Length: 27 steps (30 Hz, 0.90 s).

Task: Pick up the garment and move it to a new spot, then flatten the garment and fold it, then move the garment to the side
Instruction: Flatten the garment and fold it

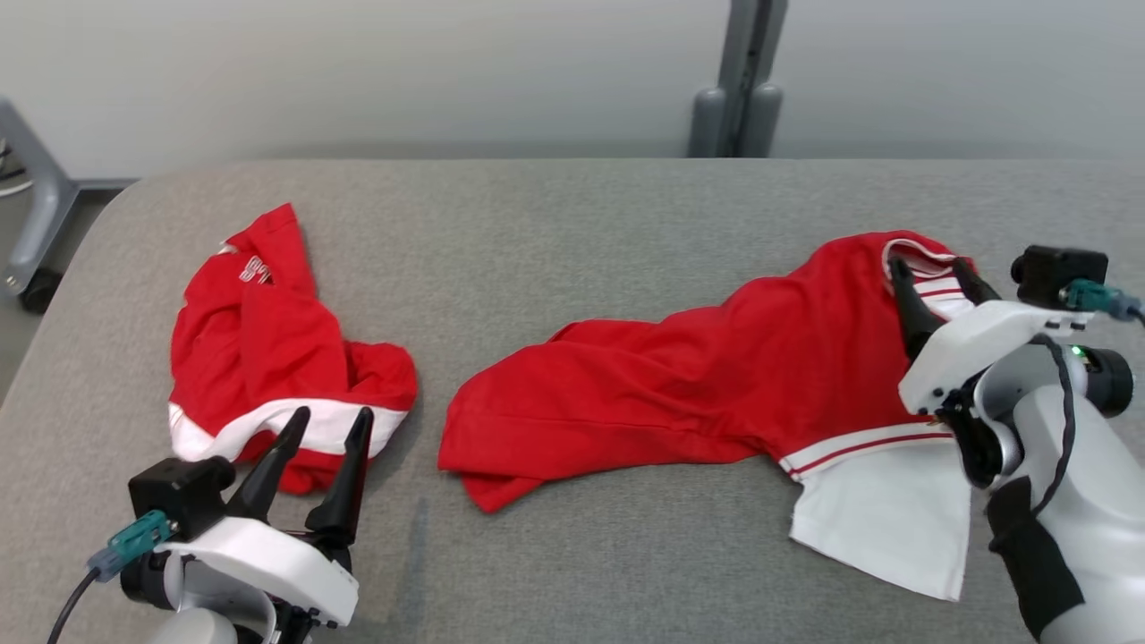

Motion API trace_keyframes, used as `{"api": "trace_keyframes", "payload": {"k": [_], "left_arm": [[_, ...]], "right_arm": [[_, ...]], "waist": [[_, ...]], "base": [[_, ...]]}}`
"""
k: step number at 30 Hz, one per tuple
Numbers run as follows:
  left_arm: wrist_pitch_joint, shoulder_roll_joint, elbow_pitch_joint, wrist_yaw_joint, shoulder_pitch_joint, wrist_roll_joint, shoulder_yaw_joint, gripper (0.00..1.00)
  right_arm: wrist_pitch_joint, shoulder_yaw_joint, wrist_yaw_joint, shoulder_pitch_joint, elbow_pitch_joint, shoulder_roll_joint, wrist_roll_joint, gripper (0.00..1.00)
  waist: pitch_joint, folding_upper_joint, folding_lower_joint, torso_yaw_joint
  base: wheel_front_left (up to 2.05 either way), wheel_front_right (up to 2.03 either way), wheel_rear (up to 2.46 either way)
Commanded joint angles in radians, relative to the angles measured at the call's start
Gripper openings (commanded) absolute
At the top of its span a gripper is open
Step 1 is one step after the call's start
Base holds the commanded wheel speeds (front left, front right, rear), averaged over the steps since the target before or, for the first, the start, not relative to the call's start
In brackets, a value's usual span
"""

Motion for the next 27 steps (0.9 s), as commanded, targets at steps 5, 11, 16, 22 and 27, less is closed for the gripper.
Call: {"api": "trace_keyframes", "payload": {"k": [5,11,16,22,27], "left_arm": [[-0.064,0.013,-0.013,0.023,0.037,0.001,0.044,1.0],[-0.105,0.002,-0.013,0.034,0.072,0.015,0.076,1.0],[-0.121,-0.014,-0.015,0.03,0.104,0.045,0.108,1.0],[-0.125,-0.036,-0.018,0.019,0.12,0.129,0.148,1.0],[-0.124,-0.082,-0.022,-0.016,0.145,0.215,0.213,1.0]], "right_arm": [[-0.104,0.062,0.0,0.147,-0.196,-0.034,0.075,1.0],[-0.165,0.039,0.0,0.315,-0.371,-0.041,0.069,1.0],[-0.193,-0.004,0.0,0.497,-0.577,-0.006,0.036,1.0],[-0.198,-0.071,0.0,0.656,-0.782,0.042,-0.005,1.0],[-0.199,-0.094,0.0,0.742,-0.849,0.062,-0.073,1.0]], "waist": [[-0.054,-0.0001,0.0,-0.068],[-0.085,-0.0001,0.0,-0.087],[-0.098,-0.0001,0.0,-0.093],[-0.098,-0.0001,0.0,-0.087],[-0.095,-0.0001,0.0,-0.078]], "base": [[0.0,0.0,0.0],[0.0,0.0,0.0],[0.0,0.0,0.0],[0.0,0.0,0.0],[0.0,0.0,0.0]]}}
